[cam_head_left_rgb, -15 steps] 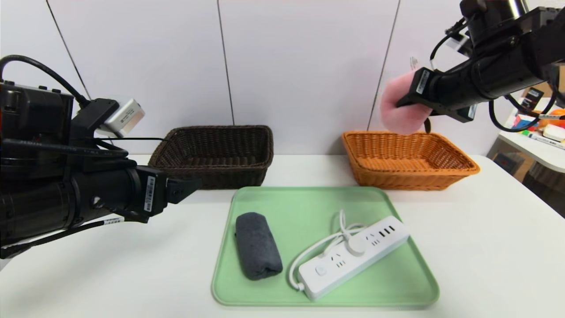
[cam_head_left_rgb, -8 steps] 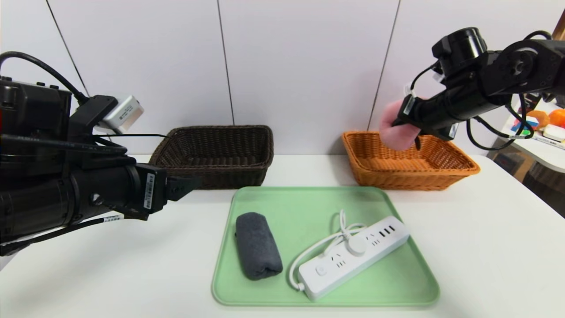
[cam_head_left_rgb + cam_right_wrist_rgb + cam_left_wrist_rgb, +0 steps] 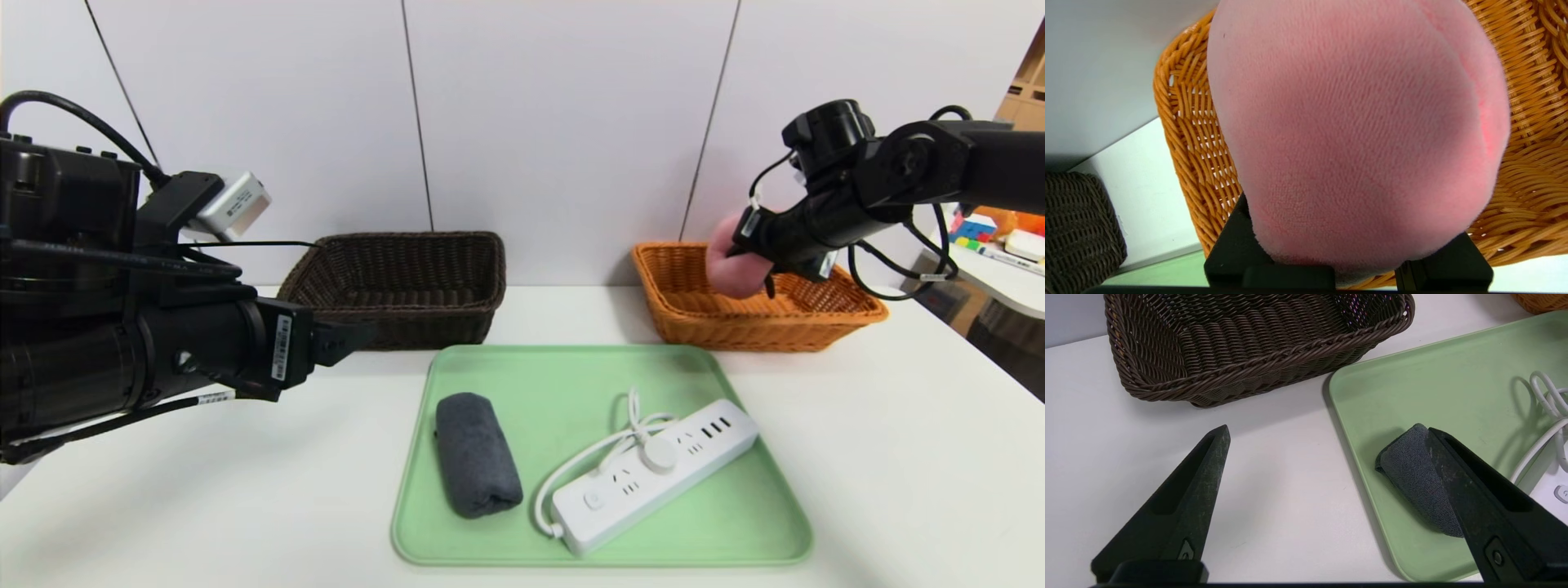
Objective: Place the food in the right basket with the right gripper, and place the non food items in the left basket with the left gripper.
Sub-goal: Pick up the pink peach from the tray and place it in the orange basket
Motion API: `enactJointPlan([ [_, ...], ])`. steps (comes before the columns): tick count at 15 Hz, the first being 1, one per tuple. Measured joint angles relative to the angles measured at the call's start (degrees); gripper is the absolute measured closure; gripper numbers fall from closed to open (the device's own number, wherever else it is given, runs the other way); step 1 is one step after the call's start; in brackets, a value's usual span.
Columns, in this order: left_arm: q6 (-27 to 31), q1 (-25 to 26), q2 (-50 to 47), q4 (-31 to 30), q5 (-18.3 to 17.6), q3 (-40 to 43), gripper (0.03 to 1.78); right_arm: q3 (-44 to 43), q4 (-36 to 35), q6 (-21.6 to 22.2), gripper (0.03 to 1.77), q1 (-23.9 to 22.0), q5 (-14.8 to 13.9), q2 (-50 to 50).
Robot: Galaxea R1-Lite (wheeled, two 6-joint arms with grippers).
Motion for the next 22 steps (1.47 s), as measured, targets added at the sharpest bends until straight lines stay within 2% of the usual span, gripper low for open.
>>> enactJointPlan([
  [2, 0.0, 0.0, 0.0, 0.0, 0.0, 0.0, 0.12, 0.0, -0.3, 0.0, 1.11, -0.3, 0.0, 0.6],
  [6, 0.0, 0.0, 0.1, 0.0, 0.0, 0.0, 0.12, 0.0, -0.6, 0.0, 0.71, -0.4, 0.0, 1.3],
  [10, 0.1, 0.0, 0.1, 0.0, -0.1, 0.0, 0.12, 0.0, -0.7, 0.0, 0.45, -0.4, -0.1, 1.5],
  [15, 0.0, 0.0, 0.1, 0.0, -0.1, 0.0, 0.12, 0.0, -0.6, 0.0, 0.28, -0.4, -0.1, 1.5],
  [22, 0.0, 0.0, -0.1, 0.0, 0.0, -0.1, 0.12, 0.0, 0.0, 0.0, 0.17, -0.3, -1.0, 0.4],
])
